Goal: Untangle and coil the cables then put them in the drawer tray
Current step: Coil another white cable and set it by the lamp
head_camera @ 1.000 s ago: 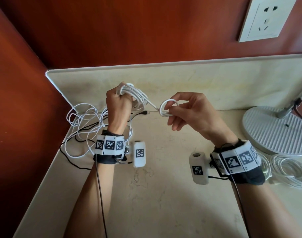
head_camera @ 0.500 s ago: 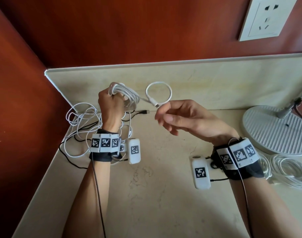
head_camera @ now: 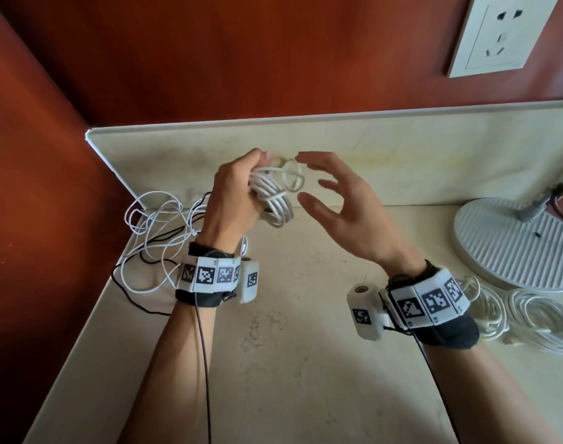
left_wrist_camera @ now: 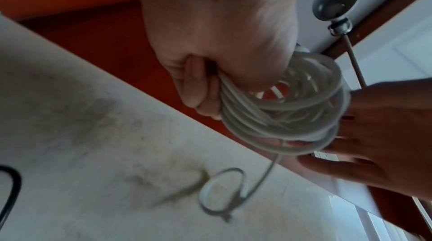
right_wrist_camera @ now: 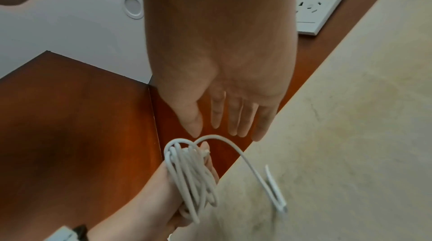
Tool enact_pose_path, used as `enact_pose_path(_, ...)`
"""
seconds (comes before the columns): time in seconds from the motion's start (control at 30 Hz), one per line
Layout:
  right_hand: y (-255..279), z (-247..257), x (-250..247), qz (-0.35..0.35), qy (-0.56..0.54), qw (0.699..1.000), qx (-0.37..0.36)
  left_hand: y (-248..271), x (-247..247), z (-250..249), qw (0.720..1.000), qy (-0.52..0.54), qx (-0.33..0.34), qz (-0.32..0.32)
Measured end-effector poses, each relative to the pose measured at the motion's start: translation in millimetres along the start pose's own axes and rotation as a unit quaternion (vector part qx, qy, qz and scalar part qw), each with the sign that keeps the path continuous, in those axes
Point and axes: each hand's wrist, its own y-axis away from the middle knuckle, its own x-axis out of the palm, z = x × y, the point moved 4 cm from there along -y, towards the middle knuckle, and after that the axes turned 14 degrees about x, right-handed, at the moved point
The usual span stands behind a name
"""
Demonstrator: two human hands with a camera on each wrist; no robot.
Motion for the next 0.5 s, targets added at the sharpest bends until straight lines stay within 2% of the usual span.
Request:
enact_pose_path(0.03,0.3,-0.3,2.7,0.018,0.002,1.000,-0.001,-2.6,0.9,-5.9,0.997,-0.058,0.056,0.020)
enact_pose_path(0.1,0.9,-0.9,7.1,0.048,0.000,0.999,0.001,-2.0,3.8,-14.6,0.985,-0.101,0.127,0.056)
enact_pose_path(0.17,1.4,-1.0,9.3,0.056,0.005,0.998,0.014,1.1,3.7,-26.6,0.982,-0.096,0.151,0.067)
enact_pose_path(0.23,1.4,-1.0,7.3,0.028,0.033,0.999,0.028,-0.3,-2.8,-30.9,0.986,-0.084,0.138,0.040)
enact_pose_path(0.33,2.6,2.8,3.1,-0.001,0.058,0.998,0.038,1.6,-3.9,-21.1,0.986,-0.129,0.106,0.014)
enact_pose_path(0.43,4.6,8.8,6.5,0.060,-0.010,0.997,0.051,1.8,-7.9,-12.6,0.988,-0.136,0.046,-0.048)
enact_pose_path(0.5,6.4,12.8,11.8,0.110,-0.081,0.988,0.071,3.2,-9.5,-10.4,0.990,-0.086,0.003,-0.108)
